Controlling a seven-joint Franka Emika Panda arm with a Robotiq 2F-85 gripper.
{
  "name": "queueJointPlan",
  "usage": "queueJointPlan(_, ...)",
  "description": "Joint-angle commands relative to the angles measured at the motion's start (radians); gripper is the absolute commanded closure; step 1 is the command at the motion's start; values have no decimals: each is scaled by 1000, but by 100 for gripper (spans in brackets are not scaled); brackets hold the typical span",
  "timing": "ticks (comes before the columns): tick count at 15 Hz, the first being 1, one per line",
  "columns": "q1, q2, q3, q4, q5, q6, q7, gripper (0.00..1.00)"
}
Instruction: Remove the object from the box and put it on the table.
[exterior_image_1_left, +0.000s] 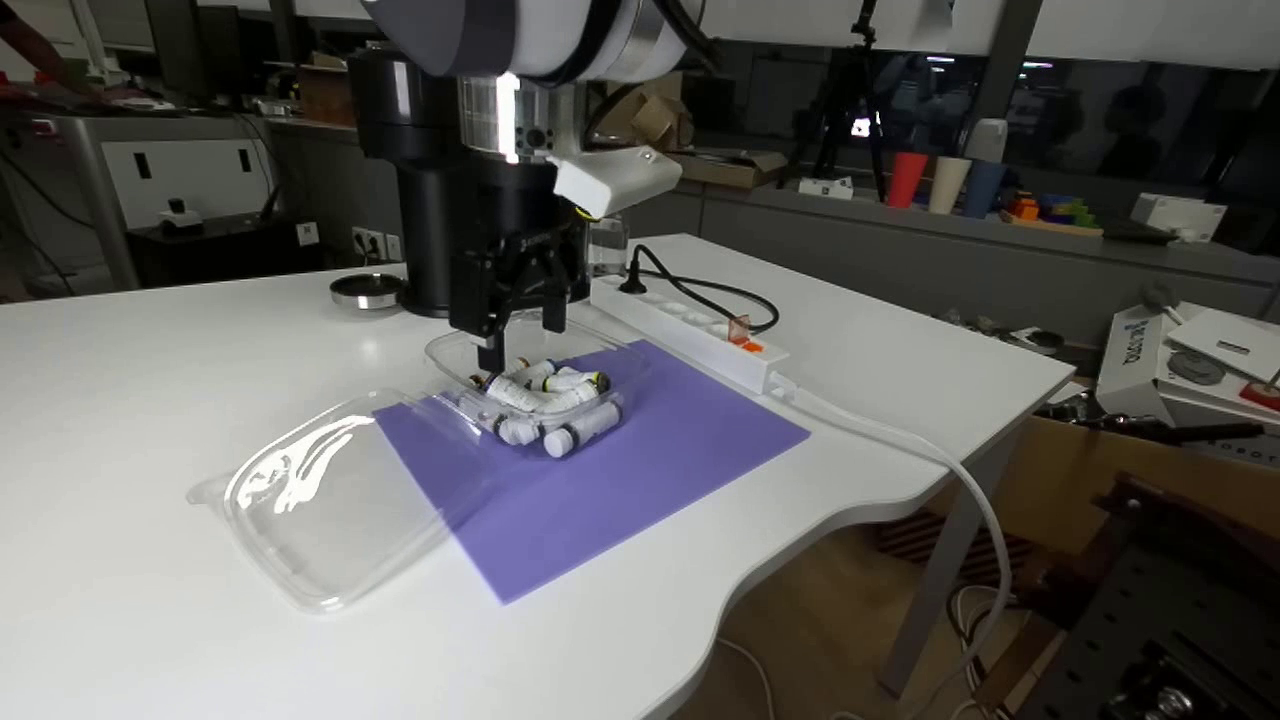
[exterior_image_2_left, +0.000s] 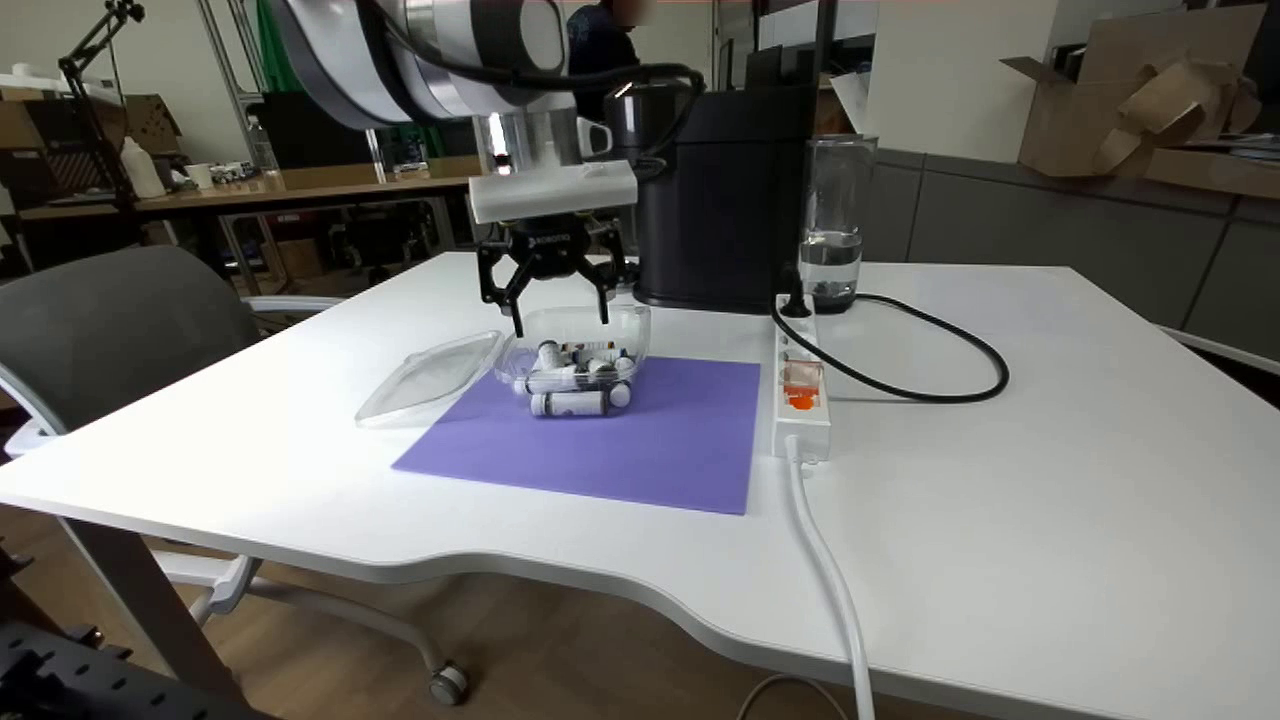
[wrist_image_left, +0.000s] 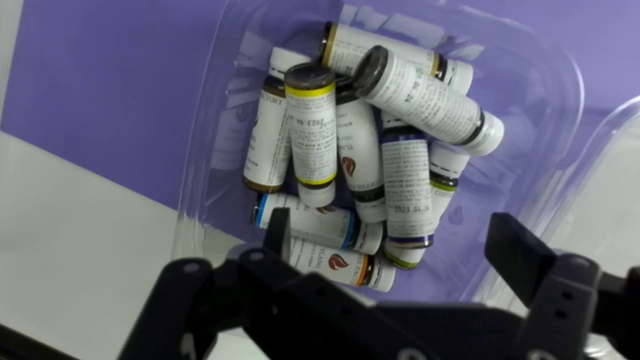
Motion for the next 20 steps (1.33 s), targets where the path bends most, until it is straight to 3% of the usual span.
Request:
queueJointPlan(1, 4, 45, -8, 30, -38, 42, 8, 0)
queueJointPlan(4, -2, 64, -2, 35, -45, 42, 7, 0)
queueJointPlan(5, -5, 67, -1, 35, -43, 44, 8, 25)
queueJointPlan(7, -6, 69, -1, 35, -45, 45, 6, 33)
queueJointPlan(16, -8, 89, 15, 45, -43, 32, -3, 96)
queueJointPlan(20, -19, 78, 25, 41, -34, 26, -9, 94)
